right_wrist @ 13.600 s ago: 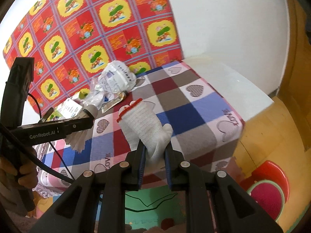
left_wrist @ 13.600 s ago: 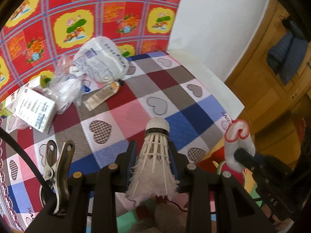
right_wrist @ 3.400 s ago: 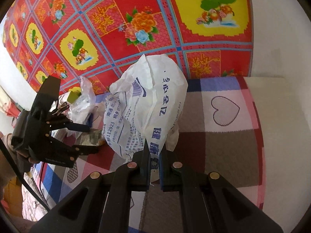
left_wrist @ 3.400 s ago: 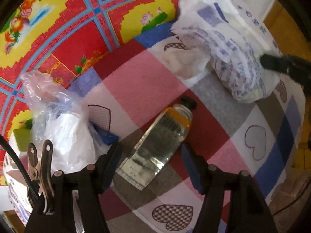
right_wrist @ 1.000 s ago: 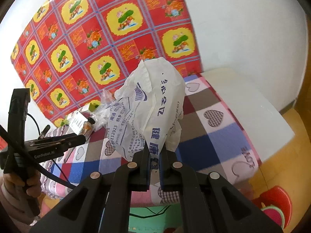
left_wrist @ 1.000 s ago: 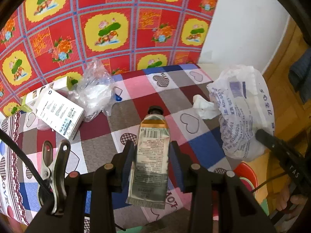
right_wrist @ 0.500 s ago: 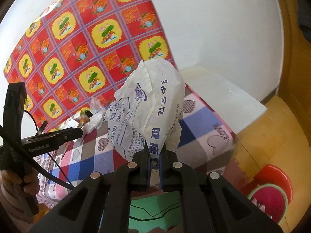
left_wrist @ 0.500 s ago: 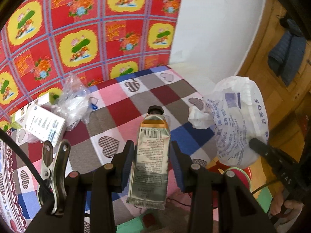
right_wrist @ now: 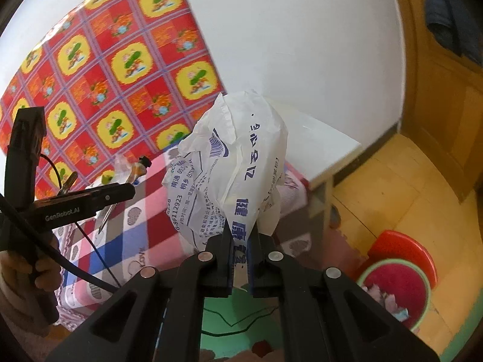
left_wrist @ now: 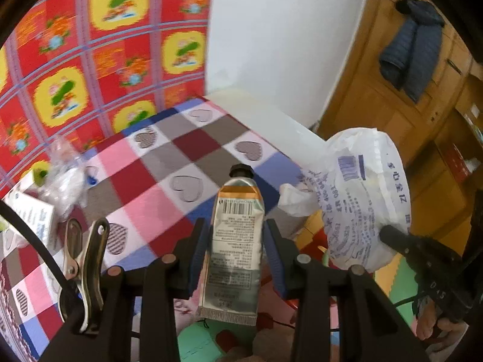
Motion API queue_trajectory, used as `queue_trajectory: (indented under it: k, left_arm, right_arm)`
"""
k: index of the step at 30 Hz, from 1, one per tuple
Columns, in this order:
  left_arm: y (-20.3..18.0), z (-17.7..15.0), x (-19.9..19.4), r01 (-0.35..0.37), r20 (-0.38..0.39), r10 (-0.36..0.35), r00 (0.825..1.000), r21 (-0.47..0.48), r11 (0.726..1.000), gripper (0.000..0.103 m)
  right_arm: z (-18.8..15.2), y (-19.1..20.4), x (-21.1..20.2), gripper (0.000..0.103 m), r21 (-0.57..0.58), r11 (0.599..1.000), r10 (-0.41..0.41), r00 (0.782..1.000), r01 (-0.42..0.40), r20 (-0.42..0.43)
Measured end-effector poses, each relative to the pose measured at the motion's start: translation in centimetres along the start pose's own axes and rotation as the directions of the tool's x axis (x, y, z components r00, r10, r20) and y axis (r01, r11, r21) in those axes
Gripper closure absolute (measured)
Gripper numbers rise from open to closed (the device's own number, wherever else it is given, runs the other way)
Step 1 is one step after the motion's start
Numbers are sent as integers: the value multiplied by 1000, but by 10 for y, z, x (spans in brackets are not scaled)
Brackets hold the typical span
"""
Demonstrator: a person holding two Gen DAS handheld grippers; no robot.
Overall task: Collect trash
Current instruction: 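Carry the plastic bag and cream tube in both tools over the red bin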
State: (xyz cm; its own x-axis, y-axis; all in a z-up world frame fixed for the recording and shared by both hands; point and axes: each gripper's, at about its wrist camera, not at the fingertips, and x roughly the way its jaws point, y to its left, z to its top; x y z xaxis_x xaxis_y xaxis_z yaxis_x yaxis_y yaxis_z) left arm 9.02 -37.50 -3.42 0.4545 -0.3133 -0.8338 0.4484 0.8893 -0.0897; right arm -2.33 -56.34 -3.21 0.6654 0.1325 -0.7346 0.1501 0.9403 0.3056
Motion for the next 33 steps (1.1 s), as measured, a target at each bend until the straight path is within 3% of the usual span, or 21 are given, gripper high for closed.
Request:
queue_trajectory:
  k: [17,33]
  left_arm:
    - [-112,7,43,128,-81,-117,990,147,981,64]
    - [-212,-10,92,263,-186,-223,957,232,936,64]
  right_arm:
    - [-28,-94,-39,96,132,982,-133,991,136,-27]
    - [-74,-175,-59,96,219,940,-233,962,260,-143]
